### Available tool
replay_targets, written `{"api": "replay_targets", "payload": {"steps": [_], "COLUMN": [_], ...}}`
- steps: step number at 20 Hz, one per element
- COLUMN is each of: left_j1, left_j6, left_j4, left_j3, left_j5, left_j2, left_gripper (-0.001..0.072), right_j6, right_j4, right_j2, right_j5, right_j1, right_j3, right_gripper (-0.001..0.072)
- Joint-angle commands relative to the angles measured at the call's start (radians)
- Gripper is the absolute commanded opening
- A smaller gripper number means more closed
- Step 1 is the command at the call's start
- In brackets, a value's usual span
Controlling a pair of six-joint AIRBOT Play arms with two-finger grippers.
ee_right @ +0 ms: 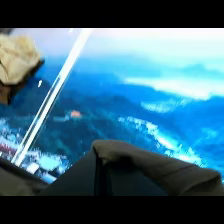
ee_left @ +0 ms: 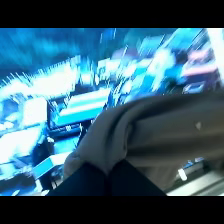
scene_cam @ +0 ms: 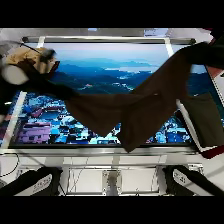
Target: Fold the shirts.
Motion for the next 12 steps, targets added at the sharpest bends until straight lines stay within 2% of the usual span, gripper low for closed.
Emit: {"api": "replay_targets", "payload": {"steps": [1,3,4,5,6,7,8,9,12], "left_j1": [0.000,0.000,0.000,0.000,0.000,0.000,0.001,0.001,0.001], "left_j6": [-0.021,-0.086,-0.115,-0.121,-0.130,-0.131,-0.129,-0.128,-0.122], "left_j4": [-0.032,-0.044,-0.054,-0.063,-0.073,-0.073,-0.073,-0.065,0.072], "left_j3": [-0.109,-0.109,-0.109,-0.108,-0.094,-0.066,-0.030,0.021,0.192], "left_j5": [0.238,0.397,0.485,0.554,0.597,0.614,0.602,0.569,0.419], "left_j2": [-0.193,-0.263,-0.276,-0.275,-0.275,-0.275,-0.275,-0.274,-0.249], "left_gripper": [0.0014,0.0025,0.0064,0.0296,0.0614,0.0704,0.0706,0.0705,0.0705], "right_j6": [0.005,0.030,0.050,0.056,0.055,0.052,0.051,0.051,0.065], "right_j4": [-0.103,-0.108,-0.102,-0.099,-0.097,-0.105,-0.111,-0.120,-0.258], "right_j2": [-0.338,-0.492,-0.550,-0.586,-0.609,-0.614,-0.610,-0.602,-0.547], "right_j5": [-0.130,-0.252,-0.316,-0.366,-0.415,-0.463,-0.499,-0.505,-0.365], "right_j1": [0.175,0.249,0.278,0.301,0.321,0.332,0.335,0.331,0.262], "right_j3": [0.001,0.001,0.002,0.002,0.002,0.002,0.003,0.011,0.043], "right_gripper": [0.0020,0.0021,0.0021,0.0022,0.0045,0.0153,0.0344,0.0439,0.0439]}}
